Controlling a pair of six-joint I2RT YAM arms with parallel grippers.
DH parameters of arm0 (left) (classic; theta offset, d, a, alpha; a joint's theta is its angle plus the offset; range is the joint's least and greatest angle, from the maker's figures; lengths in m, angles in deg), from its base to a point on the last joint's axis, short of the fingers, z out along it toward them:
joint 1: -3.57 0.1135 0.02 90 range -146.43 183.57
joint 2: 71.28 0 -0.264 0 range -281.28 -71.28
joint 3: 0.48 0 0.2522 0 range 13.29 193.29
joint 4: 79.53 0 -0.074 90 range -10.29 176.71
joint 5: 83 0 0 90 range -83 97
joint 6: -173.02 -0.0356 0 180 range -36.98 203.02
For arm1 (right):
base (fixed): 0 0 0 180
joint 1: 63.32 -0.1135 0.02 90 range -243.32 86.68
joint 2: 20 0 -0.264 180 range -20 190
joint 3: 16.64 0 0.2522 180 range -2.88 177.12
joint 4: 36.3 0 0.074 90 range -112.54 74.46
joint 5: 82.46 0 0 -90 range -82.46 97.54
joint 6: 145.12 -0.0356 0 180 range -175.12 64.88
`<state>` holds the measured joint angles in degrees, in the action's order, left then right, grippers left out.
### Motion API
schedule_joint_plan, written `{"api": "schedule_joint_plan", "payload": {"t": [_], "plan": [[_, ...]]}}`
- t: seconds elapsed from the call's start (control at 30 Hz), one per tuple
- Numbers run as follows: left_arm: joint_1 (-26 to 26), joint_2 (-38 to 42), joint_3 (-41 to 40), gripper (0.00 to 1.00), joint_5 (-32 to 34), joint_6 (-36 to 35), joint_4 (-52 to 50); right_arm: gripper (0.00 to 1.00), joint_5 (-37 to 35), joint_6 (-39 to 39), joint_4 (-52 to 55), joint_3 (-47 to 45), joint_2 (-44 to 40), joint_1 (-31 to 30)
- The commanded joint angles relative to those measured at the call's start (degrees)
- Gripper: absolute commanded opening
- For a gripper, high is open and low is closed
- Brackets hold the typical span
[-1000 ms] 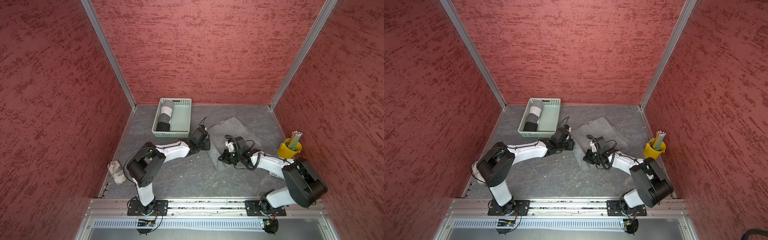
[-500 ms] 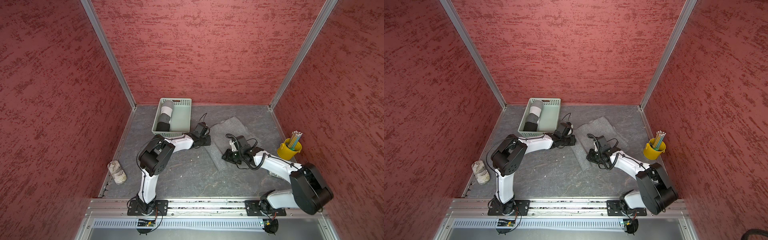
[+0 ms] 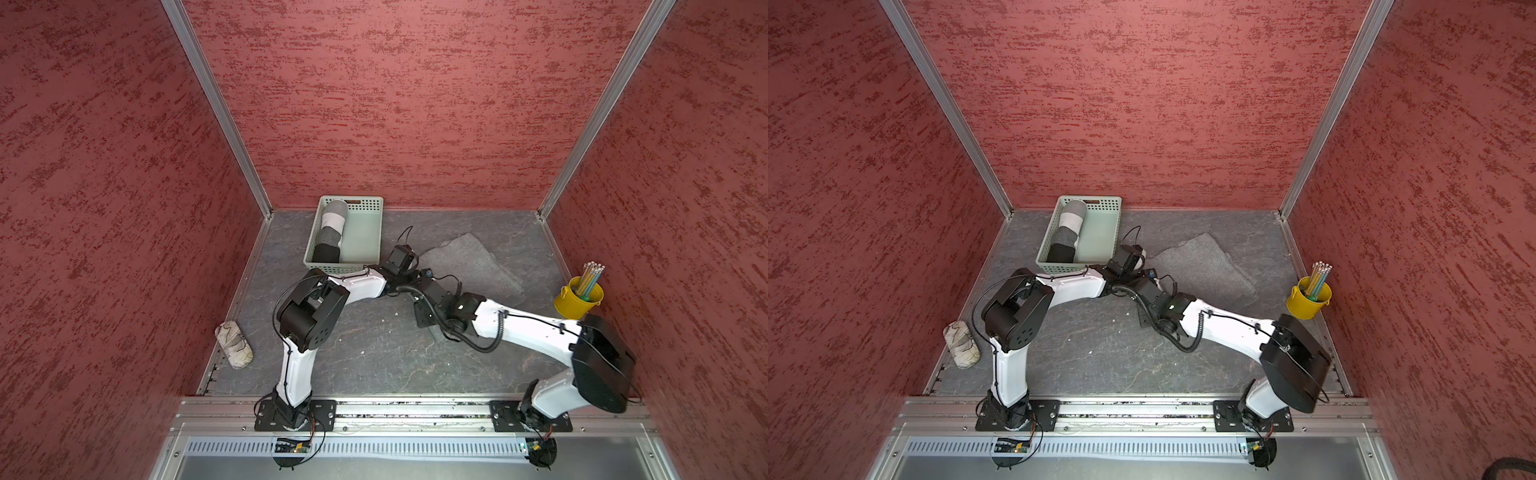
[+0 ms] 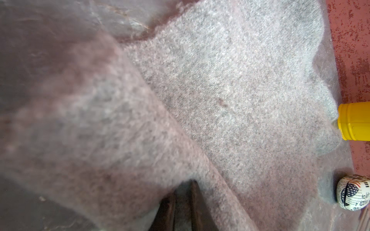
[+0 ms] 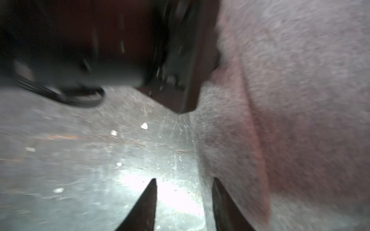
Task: Roll up the scarf and place it into the basket
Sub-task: Roll the scarf at the center of the board.
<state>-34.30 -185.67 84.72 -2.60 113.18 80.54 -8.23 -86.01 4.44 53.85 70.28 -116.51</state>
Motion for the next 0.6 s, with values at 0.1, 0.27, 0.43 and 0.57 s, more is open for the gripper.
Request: {"api": "schedule_joint_plan", "payload": {"t": [0.1,0.27,0.43,0.57], "plan": [[0.9,-1.4,0.8,0.19,-3.5,0.5,-1.9,0.58,-8.5,7.9,-6.2,-3.2,5.3,-0.8],[1.1,-0.8,1.4,0.20,-3.4,-0.2,-3.0,0.61,-13.1,7.7,-5.8,-4.7,8.6,-0.7],[1.6,-1.4,3.4,0.21,-3.6,-0.9,-4.4,0.64,-12.0,5.4,-5.2,-6.4,10.4,-0.7],[2.5,-1.1,5.0,0.23,-4.0,-1.4,-4.9,0.63,-13.1,1.3,-2.8,-7.6,12.3,-0.3]]}}
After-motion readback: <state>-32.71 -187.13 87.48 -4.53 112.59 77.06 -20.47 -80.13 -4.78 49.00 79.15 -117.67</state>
